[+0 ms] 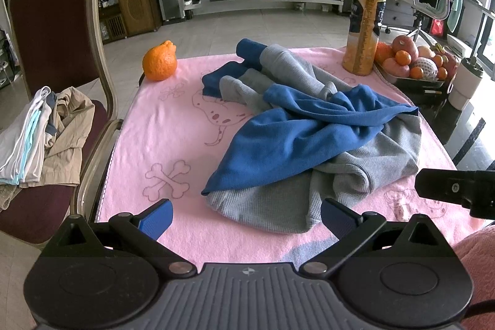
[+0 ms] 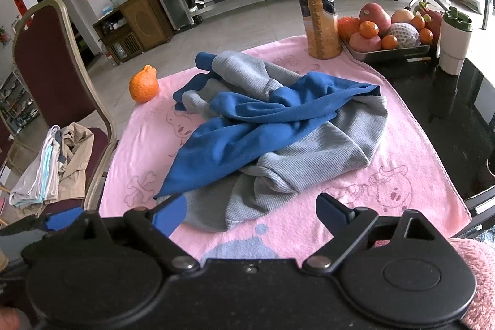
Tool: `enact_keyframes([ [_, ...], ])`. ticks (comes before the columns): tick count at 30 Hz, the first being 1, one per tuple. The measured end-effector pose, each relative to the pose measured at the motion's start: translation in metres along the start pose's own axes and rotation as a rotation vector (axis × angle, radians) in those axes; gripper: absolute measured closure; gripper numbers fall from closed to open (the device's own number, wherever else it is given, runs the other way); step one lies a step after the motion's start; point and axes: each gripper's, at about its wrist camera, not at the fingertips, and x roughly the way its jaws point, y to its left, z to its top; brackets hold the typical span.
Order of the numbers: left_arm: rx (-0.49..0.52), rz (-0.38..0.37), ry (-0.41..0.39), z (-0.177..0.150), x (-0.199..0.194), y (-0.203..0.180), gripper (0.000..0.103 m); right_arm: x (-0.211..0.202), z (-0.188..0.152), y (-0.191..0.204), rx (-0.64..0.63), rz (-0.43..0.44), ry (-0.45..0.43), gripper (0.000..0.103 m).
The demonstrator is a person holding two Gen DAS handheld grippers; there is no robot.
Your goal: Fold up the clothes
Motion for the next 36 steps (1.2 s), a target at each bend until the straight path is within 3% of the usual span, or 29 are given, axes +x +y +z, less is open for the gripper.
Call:
enact_keyframes([
  [23,-0.011,0.009,0.039,0.002,0.015,0.005,0.001,0.007,0.001,-0.005,0.015,0.001,0.008,0.007],
  [29,-0.128,0.093,0.061,0.013,0.035,0.046,0.004,-0.001,0.034,-0.025,0.069,0.051,-0.122,0.007],
  [33,-0.196,0.166,0.084,0.025,0.051,0.066,0.012,0.000,0.064,-0.039,0.073,0.119,-0.240,0.007],
  [36,-0.262,0.144,0.121,0.027,0.068,0.076,0.022,0.015,0.084,-0.050,0.042,0.159,-0.314,0.007],
])
